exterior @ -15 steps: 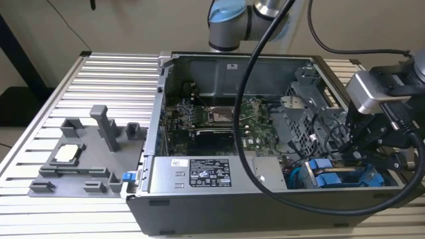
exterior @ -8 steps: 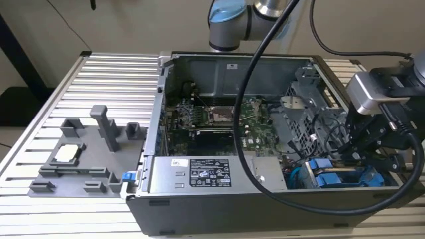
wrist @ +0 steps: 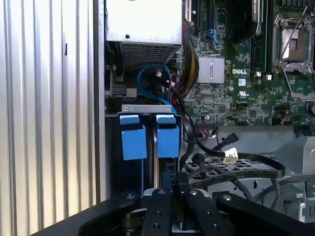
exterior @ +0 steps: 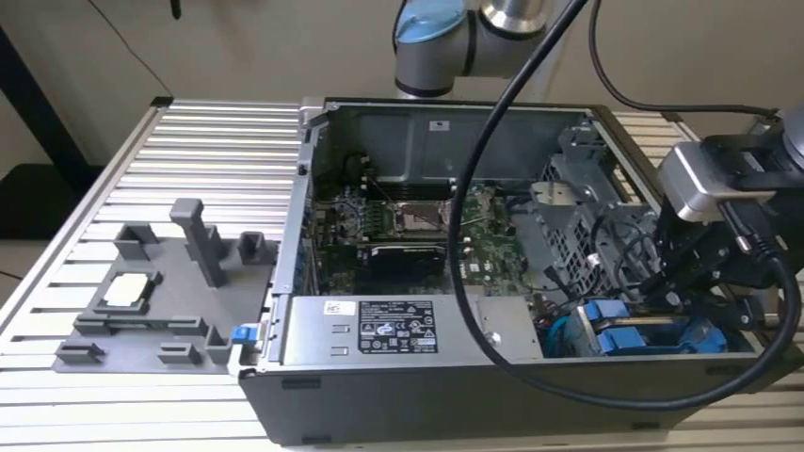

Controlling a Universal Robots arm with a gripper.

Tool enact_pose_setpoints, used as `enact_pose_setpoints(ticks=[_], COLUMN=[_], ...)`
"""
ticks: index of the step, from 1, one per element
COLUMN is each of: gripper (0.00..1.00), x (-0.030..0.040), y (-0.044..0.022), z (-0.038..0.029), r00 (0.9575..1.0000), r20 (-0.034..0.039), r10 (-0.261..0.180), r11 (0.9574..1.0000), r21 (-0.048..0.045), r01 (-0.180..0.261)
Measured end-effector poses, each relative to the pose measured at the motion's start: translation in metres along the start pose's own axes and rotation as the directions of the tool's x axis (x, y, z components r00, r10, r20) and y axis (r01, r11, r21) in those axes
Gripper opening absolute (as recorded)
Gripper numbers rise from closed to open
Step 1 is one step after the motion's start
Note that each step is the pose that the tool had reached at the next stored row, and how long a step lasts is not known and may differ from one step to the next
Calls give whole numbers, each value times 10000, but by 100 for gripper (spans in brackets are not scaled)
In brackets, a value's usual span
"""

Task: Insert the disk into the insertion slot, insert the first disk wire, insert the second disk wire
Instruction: 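Insert the second disk wire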

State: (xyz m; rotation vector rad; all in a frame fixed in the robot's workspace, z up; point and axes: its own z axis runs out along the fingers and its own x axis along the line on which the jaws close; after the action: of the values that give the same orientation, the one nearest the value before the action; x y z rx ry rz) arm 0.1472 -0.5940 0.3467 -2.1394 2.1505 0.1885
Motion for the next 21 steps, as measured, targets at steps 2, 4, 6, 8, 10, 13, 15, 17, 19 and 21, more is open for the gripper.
enact_pose_setpoints(ticks=[2, 4, 6, 8, 10, 13, 15, 17, 19, 21], gripper=[16, 16, 16, 16, 16, 16, 16, 16, 16, 16], x=[-1, -4, -10, -17, -24, -26, -26, -25, -23, -19], y=[-1, -1, -1, -1, -2, -4, -7, -11, -15, -18], z=[11, 20, 29, 37, 47, 60, 64, 70, 84, 105], r00=[10000, 10000, 10000, 10000, 10000, 10000, 10000, 10000, 10000, 10000], r20=[1, 2, 4, 7, 13, 14, 12, 13, 17, 15], r10=[2, 2, 3, 4, 4, 4, 4, 4, 4, 4], r11=[10000, 10000, 10000, 10000, 10000, 10000, 10000, 10000, 10000, 10000], r21=[0, 0, 1, 1, 0, 0, 0, 0, 0, 0], r01=[-2, -2, -3, -4, -4, -4, -4, -4, -4, -4])
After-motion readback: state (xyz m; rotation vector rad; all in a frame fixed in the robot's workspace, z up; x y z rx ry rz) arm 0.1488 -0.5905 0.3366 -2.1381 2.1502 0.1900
